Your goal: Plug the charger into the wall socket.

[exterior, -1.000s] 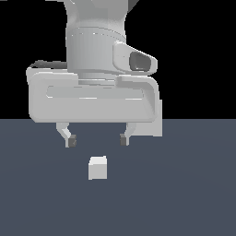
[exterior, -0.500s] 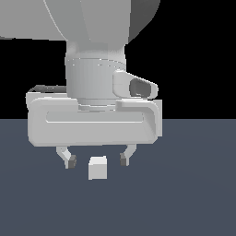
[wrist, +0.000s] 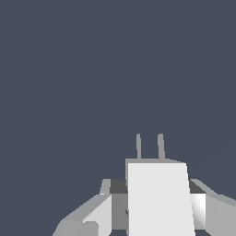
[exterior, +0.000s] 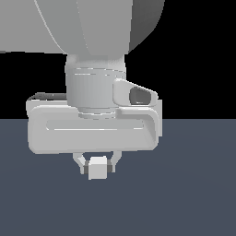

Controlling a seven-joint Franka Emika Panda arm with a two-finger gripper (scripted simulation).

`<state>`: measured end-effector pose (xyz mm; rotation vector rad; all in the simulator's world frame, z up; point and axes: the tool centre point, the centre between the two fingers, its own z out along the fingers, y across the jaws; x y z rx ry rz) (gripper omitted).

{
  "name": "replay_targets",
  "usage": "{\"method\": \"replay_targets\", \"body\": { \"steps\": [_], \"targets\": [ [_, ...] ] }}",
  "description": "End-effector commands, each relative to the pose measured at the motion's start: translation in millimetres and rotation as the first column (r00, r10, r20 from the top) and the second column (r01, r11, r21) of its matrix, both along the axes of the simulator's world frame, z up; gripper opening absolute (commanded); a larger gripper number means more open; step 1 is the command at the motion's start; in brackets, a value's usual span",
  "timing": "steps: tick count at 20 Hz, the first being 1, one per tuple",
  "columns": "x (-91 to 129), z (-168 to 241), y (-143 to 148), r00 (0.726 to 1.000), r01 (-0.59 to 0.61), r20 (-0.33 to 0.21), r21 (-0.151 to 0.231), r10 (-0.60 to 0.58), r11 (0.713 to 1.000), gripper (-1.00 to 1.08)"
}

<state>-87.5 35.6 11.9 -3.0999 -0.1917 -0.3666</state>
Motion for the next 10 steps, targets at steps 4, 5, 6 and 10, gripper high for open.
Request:
{"method": "replay_targets", "body": {
  "steps": [4,5,6,10],
  "targets": [
    [0.2,-0.2,0.0,1.0,0.0,0.0,0.0,0.0,1.0,-1.0],
    [0.2,-0.2,0.0,1.0,0.0,0.0,0.0,0.0,1.0,-1.0],
    [-0.1,0.0,0.1,1.0,0.0,0.0,0.0,0.0,1.0,-1.0],
    [2.3,3.8,-4.2,1.0,0.009,0.0,0.0,-0.009,1.0,-1.0]
  ]
}}
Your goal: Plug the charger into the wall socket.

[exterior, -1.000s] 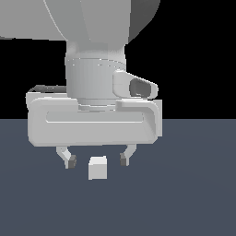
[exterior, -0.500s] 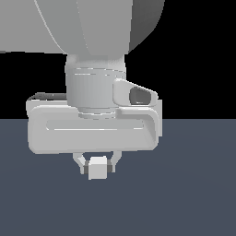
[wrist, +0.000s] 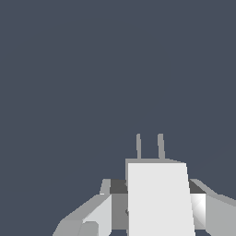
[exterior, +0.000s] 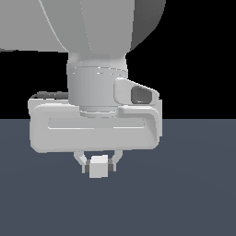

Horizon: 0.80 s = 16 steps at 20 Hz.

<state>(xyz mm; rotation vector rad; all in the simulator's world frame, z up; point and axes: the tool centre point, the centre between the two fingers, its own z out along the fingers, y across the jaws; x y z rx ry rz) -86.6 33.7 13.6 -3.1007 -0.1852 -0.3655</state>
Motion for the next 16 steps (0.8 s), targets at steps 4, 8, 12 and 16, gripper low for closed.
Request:
{"method": "replay_targets", "body": {
  "steps": [4,8,12,16],
  "targets": [
    [8.2,13.3,-14.7,1.0,0.031,0.001,0.0,-0.031,1.0,-1.0],
    [18.7,31.9,-35.6,0.997,0.074,0.001,0.001,-0.074,0.997,-1.0],
    [31.2,55.6,-62.9,0.992,0.129,0.001,0.002,-0.129,0.992,-1.0],
    [39.9,73.4,-84.1,0.985,0.171,0.001,0.002,-0.171,0.985,-1.0]
  ]
}}
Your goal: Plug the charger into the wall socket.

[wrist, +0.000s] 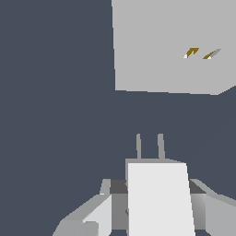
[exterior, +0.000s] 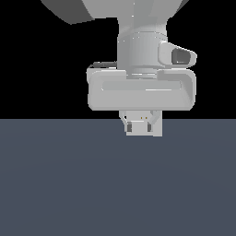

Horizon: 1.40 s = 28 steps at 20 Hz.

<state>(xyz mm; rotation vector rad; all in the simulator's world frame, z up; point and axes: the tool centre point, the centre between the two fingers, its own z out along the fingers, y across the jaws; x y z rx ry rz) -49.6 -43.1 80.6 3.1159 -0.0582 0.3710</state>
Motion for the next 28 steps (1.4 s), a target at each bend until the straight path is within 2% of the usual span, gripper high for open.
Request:
{"method": "replay_targets", "body": {
  "steps": [1,6,17,28],
  "targets": [
    [4.4,9.8,-11.4,1.0,0.023,-0.001,0.001,-0.023,1.0,-1.0],
    [9.3,19.1,-23.5,0.999,0.046,-0.001,0.0,-0.046,0.999,-1.0],
    [14.5,19.5,-25.1,0.999,0.049,-0.001,-0.001,-0.049,0.999,-1.0],
    [50.9,19.5,-28.0,0.999,0.048,-0.001,-0.001,-0.048,0.999,-1.0]
  ]
}}
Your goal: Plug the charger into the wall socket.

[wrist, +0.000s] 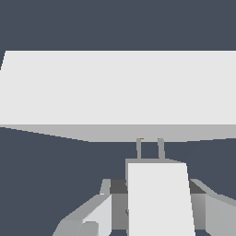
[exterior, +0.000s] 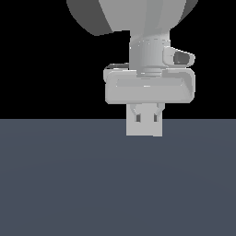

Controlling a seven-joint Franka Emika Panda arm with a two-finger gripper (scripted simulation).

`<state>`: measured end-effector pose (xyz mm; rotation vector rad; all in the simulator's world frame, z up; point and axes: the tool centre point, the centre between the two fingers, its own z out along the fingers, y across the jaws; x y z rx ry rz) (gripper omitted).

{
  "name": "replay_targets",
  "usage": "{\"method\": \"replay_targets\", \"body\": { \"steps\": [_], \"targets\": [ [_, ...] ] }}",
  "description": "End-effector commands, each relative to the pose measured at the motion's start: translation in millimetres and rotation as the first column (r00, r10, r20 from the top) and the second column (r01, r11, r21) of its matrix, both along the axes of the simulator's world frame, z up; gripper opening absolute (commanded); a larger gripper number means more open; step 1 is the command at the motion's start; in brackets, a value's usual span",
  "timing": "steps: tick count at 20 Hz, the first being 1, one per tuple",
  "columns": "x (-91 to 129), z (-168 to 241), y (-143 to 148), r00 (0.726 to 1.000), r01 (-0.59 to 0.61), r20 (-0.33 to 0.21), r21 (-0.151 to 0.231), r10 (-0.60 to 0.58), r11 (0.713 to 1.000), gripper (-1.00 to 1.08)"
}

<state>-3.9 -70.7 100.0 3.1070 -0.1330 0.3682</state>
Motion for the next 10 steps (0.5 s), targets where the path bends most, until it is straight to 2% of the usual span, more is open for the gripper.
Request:
{"method": "replay_targets", "body": {
  "steps": [1,10],
  "targets": [
    [7.7,0.1,-0.7,1.0,0.0,0.0,0.0,0.0,1.0,-1.0],
    [14.2,0.2,-1.2,1.0,0.0,0.0,0.0,0.0,1.0,-1.0]
  ]
}}
